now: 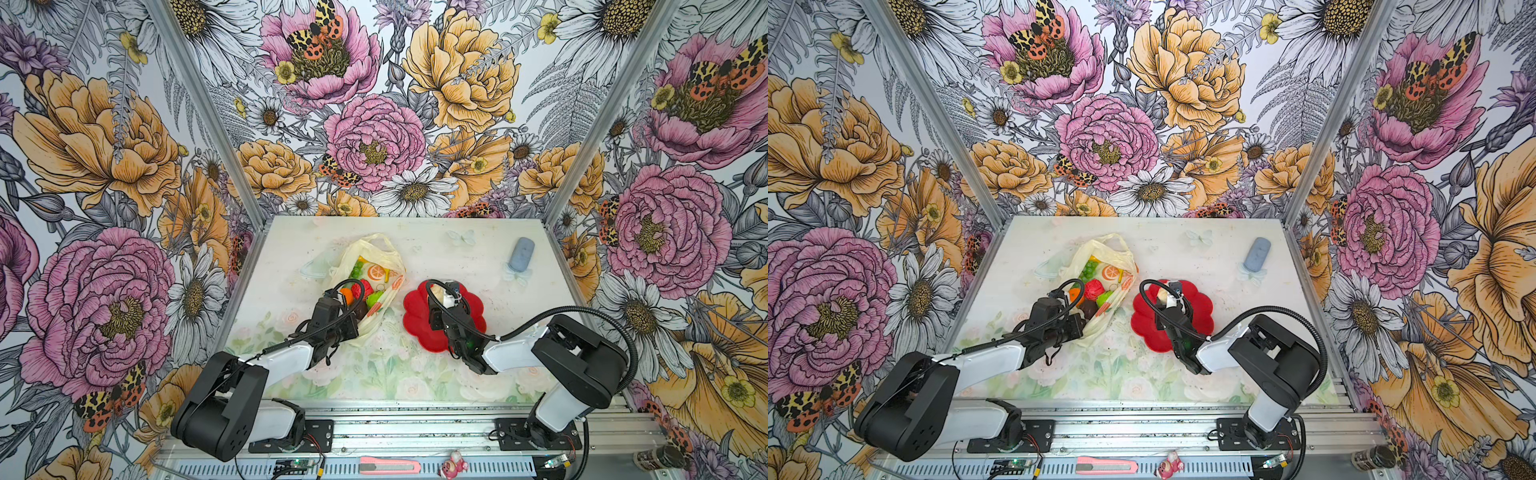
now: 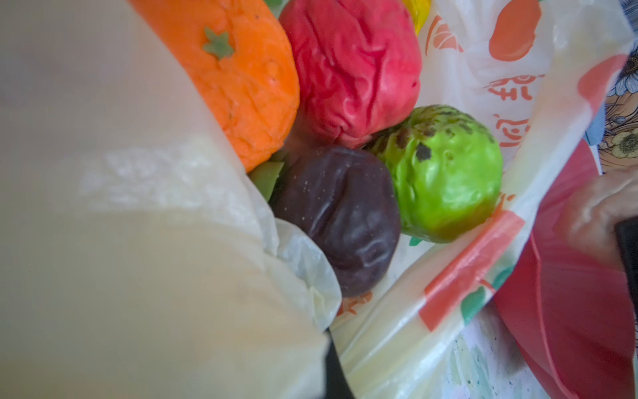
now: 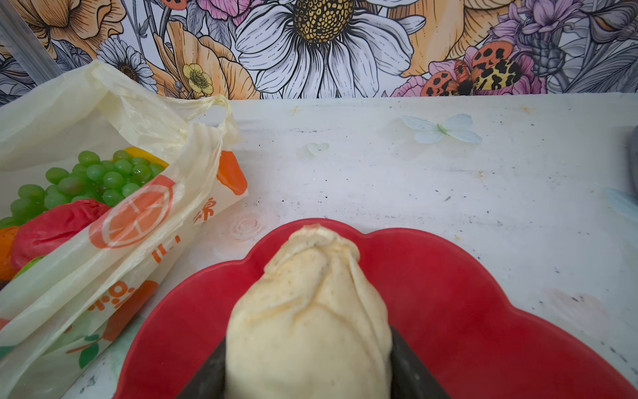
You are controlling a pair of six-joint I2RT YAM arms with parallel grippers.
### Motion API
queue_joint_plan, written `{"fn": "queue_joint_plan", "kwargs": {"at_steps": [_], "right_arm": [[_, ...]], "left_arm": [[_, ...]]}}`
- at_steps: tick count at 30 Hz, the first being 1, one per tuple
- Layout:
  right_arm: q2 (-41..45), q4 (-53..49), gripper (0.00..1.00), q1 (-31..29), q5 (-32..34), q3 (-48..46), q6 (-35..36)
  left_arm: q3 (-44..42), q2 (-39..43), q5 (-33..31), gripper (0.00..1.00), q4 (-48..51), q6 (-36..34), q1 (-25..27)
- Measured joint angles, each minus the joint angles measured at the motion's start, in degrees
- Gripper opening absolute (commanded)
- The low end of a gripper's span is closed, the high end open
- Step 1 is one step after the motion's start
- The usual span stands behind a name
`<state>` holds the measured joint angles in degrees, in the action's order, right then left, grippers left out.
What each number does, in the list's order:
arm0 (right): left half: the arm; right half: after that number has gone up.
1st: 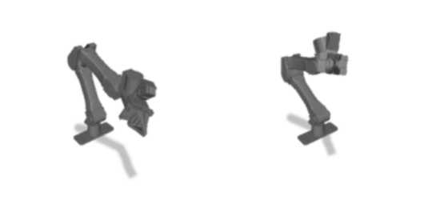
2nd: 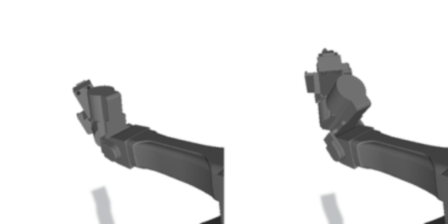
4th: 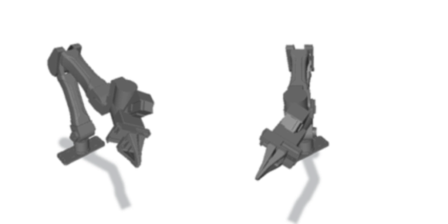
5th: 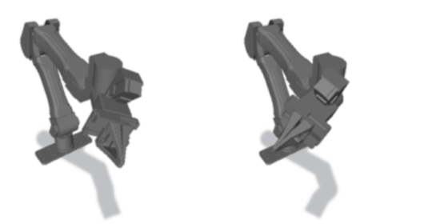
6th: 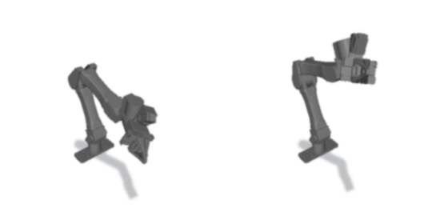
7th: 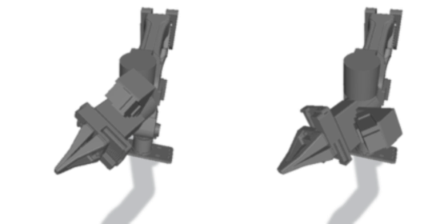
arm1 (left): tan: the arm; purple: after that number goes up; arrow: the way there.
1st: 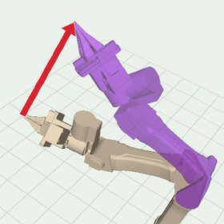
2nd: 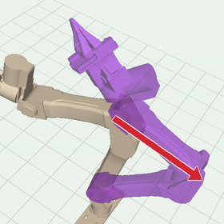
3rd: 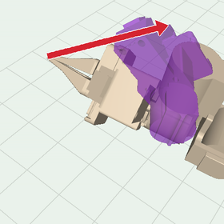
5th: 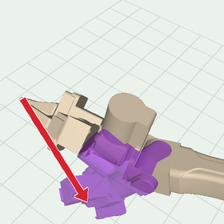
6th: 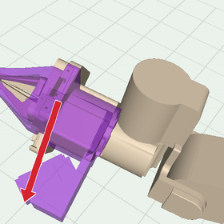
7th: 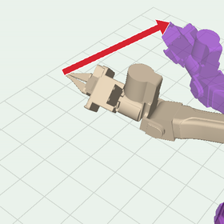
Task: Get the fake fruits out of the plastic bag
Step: 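Lift the cream fruit out and lower it over the red bowl, then release the cream fruit in the bowl and reach the right gripper into the bag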
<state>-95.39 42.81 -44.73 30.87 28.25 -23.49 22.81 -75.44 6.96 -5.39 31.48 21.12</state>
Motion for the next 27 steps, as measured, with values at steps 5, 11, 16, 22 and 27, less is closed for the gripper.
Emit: {"fn": "queue_joint_plan", "kwargs": {"at_steps": [5,11,16,22,27], "right_arm": [[-3.48,1.86,0.53,0.00,0.66,0.79,0.00],[-6.78,3.82,0.57,0.00,1.07,0.96,-0.46],[-8.33,5.31,0.63,0.00,1.75,1.25,-1.07],[-8.35,5.35,0.71,0.00,1.95,1.25,-1.05],[-8.20,5.35,0.78,0.00,1.97,1.25,-1.03]], "left_arm": [[0.00,0.00,0.00,0.00,0.00,0.00,0.00],[0.00,0.00,-0.02,0.00,0.00,-0.02,0.00],[0.00,0.00,0.00,0.00,0.00,-0.15,0.00],[0.00,0.00,0.00,0.00,0.02,-0.15,0.00],[0.02,0.00,0.00,0.00,0.02,-0.15,0.00]]}}
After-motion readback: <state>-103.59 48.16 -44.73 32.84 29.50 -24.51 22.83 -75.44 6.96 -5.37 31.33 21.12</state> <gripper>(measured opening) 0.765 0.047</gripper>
